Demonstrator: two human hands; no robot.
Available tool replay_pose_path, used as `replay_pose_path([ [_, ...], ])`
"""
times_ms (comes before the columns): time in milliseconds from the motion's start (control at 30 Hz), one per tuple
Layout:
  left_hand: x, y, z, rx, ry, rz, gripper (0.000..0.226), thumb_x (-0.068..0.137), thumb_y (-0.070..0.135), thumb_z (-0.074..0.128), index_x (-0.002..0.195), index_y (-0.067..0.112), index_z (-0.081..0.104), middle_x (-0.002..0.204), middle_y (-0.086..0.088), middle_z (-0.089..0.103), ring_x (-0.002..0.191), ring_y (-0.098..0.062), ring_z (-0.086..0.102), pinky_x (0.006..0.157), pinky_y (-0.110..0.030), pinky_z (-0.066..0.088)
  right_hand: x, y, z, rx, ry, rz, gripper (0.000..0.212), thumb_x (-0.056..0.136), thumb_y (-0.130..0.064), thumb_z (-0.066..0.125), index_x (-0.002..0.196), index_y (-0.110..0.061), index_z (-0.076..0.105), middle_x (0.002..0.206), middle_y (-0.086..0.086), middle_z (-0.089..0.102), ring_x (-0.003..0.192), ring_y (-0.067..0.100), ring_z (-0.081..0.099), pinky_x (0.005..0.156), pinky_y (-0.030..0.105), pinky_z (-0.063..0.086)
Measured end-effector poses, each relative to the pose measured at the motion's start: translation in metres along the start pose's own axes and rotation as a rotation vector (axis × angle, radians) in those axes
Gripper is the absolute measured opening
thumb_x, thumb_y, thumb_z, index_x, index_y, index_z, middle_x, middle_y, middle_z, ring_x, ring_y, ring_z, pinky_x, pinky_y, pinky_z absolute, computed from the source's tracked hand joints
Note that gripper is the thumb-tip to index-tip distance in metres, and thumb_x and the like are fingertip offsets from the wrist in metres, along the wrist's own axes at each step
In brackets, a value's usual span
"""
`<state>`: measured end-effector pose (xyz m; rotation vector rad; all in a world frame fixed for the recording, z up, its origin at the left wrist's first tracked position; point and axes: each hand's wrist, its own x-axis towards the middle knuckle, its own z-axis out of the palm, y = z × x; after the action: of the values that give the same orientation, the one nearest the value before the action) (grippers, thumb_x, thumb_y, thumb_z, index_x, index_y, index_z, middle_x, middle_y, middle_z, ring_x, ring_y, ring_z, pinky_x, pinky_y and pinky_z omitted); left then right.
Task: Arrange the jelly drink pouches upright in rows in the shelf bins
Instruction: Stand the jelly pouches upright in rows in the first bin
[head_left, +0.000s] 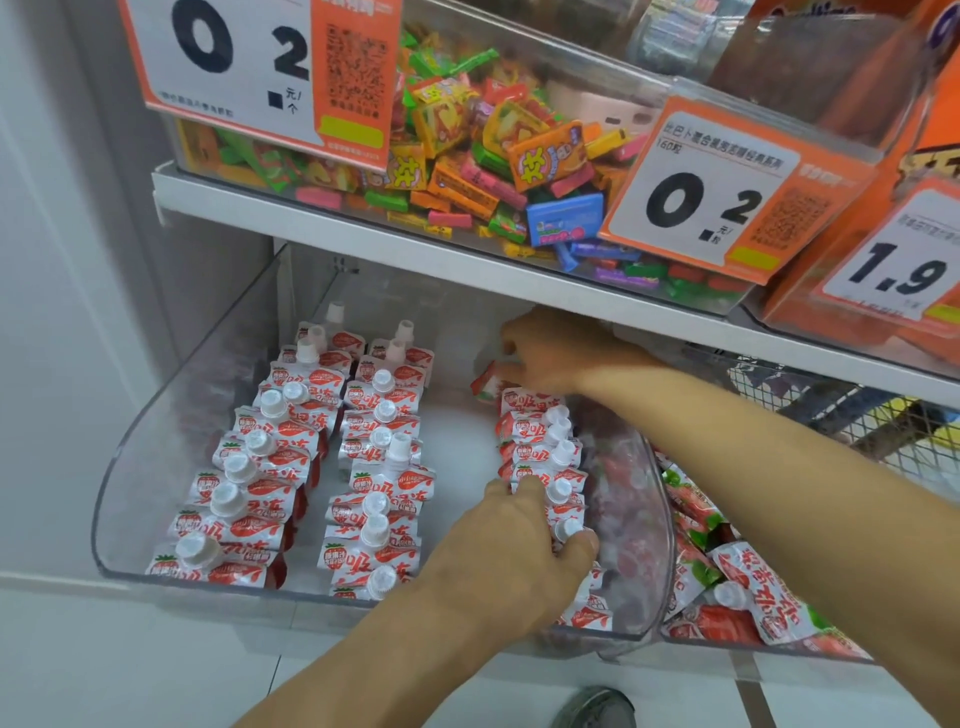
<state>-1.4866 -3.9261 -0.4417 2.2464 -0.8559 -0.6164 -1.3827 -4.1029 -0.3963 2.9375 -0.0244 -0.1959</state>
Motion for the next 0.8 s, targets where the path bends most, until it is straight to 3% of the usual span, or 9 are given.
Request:
replay_pose_path([
  [67,0.0,0.001,0.0,0.008,0.001,-0.009,0.058,0.091,0.058,0.044,0.137,0.022,0.037,0.128,-0.005,0.045,0.111,-0.025,0.055,0.09,-0.033,0.046,0.002,0.003,0.006,0.031,-0.083,-0.121,0.031,0.1,-0.034,0.052,0.127,-0.024,0.063,0.112,0.003,0.059,0.108,0.027,0.059,0.081,0.028,0.042],
  [133,0.0,0.002,0.0,0.023,0.007,-0.012,0.058,0.092,0.057,0.044,0.137,0.022,0.037,0.128,-0.005,0.045,0.11,-0.026,0.056,0.09,-0.033,0.046,0.002,0.004,0.011,0.05,-0.163,-0.149,0.034,0.103,-0.033,0.047,0.136,-0.031,0.058,0.109,-0.002,0.049,0.109,0.024,0.055,0.085,0.027,0.041],
  [200,-0.001,0.003,0.001,0.029,0.009,-0.015,0.056,0.092,0.056,0.043,0.136,0.021,0.037,0.127,-0.007,0.045,0.109,-0.027,0.056,0.09,-0.034,0.046,0.002,0.006,0.014,0.028,-0.145,-0.134,0.03,0.104,-0.035,0.045,0.128,-0.03,0.061,0.104,-0.005,0.045,0.101,0.018,0.05,0.081,0.028,0.04],
  [233,-0.001,0.004,0.001,0.029,0.01,-0.016,0.056,0.092,0.056,0.043,0.136,0.021,0.037,0.127,-0.007,0.046,0.109,-0.028,0.056,0.089,-0.034,0.046,0.002,0.008,0.015,0.013,-0.117,-0.12,0.023,0.103,-0.031,0.045,0.114,-0.025,0.065,0.099,-0.005,0.046,0.097,0.018,0.052,0.076,0.028,0.039],
  [333,-0.001,0.004,0.002,0.034,0.013,-0.013,0.055,0.093,0.055,0.042,0.135,0.02,0.037,0.127,-0.008,0.045,0.11,-0.029,0.056,0.089,-0.034,0.046,0.002,0.011,0.012,-0.062,-0.097,-0.07,0.02,0.099,-0.011,0.043,0.082,-0.015,0.053,0.09,0.003,0.05,0.084,0.025,0.056,0.068,0.029,0.035],
  [433,0.0,0.004,0.002,0.039,0.005,-0.015,0.056,0.093,0.056,0.042,0.136,0.02,0.036,0.128,-0.007,0.044,0.111,-0.029,0.055,0.09,-0.035,0.046,-0.001,0.011,0.011,-0.1,-0.073,0.004,0.018,0.093,-0.005,0.043,0.082,-0.012,0.057,0.091,0.004,0.056,0.083,0.024,0.059,0.061,0.029,0.038],
  [567,0.0,0.003,0.001,0.034,-0.003,-0.016,0.058,0.092,0.058,0.042,0.136,0.021,0.036,0.129,-0.006,0.044,0.112,-0.028,0.055,0.091,-0.035,0.047,0.001,0.007,0.014,-0.091,-0.201,0.106,0.014,0.086,-0.001,0.049,0.087,-0.012,0.057,0.088,0.004,0.058,0.077,0.025,0.06,0.058,0.029,0.045],
  [700,-0.001,0.004,-0.002,0.008,-0.018,-0.019,0.057,0.091,0.058,0.044,0.134,0.022,0.038,0.126,-0.005,0.045,0.109,-0.027,0.056,0.091,-0.035,0.047,0.005,0.004,0.016,0.011,-0.237,0.137,0.026,0.101,-0.03,0.045,0.103,-0.011,0.062,0.099,0.006,0.064,0.084,0.024,0.062,0.074,0.034,0.053],
  [800,-0.002,0.004,-0.007,-0.031,-0.052,-0.039,0.057,0.09,0.059,0.048,0.133,0.023,0.04,0.128,-0.005,0.047,0.112,-0.025,0.055,0.094,-0.034,0.046,0.005,0.008,0.015,0.014,-0.276,0.143,0.023,0.097,-0.024,0.045,0.104,-0.011,0.063,0.11,0.008,0.066,0.094,0.027,0.063,0.081,0.036,0.056],
])
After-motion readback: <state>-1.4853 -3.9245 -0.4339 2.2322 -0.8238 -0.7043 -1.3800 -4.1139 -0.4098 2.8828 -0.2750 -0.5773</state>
